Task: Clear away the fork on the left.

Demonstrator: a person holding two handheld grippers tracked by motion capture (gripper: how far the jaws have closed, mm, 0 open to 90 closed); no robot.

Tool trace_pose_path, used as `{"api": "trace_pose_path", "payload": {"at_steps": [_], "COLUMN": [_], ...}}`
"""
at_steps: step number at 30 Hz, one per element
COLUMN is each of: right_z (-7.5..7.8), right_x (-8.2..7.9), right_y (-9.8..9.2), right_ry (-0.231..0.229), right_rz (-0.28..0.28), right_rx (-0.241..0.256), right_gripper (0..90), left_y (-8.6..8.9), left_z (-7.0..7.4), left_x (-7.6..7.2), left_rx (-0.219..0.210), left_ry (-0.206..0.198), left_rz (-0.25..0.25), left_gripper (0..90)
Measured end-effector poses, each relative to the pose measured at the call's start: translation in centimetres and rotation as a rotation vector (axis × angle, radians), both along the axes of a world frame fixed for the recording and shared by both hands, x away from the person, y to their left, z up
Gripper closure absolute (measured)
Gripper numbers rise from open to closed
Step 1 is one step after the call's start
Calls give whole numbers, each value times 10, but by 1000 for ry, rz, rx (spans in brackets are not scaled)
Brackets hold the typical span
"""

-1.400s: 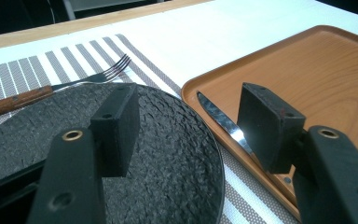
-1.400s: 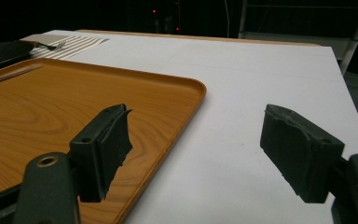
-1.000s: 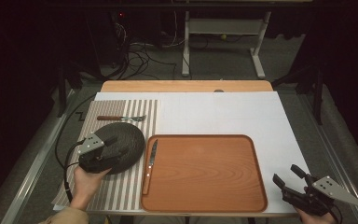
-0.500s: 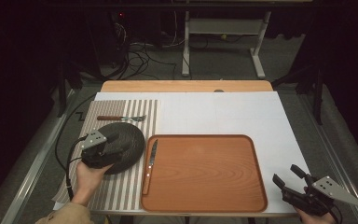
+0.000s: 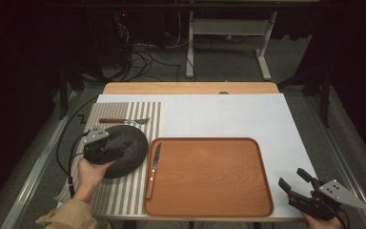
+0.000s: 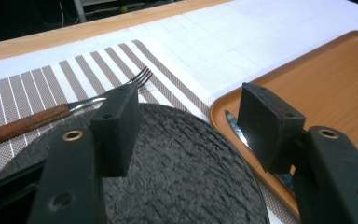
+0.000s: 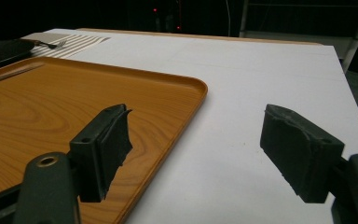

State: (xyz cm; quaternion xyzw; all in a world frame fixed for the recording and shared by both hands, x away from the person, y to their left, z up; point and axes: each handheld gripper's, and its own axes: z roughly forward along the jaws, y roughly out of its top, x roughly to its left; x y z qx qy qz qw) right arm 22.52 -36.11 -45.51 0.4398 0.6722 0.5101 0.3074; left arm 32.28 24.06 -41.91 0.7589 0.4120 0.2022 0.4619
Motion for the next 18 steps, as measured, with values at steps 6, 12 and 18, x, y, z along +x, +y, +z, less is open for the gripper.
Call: {"api": "trace_pose_path", "payload": {"at_steps": [6, 12, 18], "right_z": [0, 0, 0], "right_x": [0, 1, 1], "right_y": [0, 1, 0], "right_ry": [3, 6, 8], "right_rz": [0, 1, -2], "right_rx": [2, -3, -1], "right_gripper": [245, 246, 245], "left_y": [3, 3, 3], "left_z": [0, 5, 8], "left_x": [7, 16, 23], "left_rx": [3, 18, 21], "left_ry": [7, 6, 6], "left_rz": [13, 16, 21], "left_gripper": [366, 366, 366]}}
